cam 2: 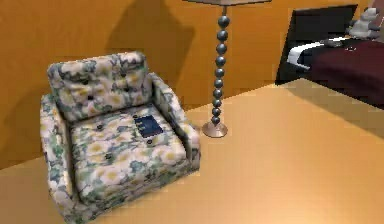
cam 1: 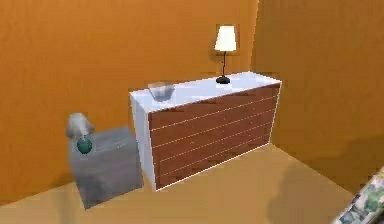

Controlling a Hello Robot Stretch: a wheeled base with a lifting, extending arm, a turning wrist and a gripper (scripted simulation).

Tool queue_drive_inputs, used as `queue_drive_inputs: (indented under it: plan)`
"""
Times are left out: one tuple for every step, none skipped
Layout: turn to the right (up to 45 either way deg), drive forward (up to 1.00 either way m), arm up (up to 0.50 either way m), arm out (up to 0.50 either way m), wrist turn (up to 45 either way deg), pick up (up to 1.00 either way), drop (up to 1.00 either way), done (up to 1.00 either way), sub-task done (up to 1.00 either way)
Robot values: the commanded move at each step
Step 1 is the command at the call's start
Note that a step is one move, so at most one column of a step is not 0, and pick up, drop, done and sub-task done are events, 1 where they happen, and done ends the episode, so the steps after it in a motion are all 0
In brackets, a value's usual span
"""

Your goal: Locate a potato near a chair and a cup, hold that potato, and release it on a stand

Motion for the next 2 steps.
queue_drive_inputs:
  plan:
    - [-45.0,0.00,0.00,0.00,0.0,0.00,0.00,0.00,0.00]
    - [-45.0,0.00,0.00,0.00,0.0,0.00,0.00,0.00,0.00]
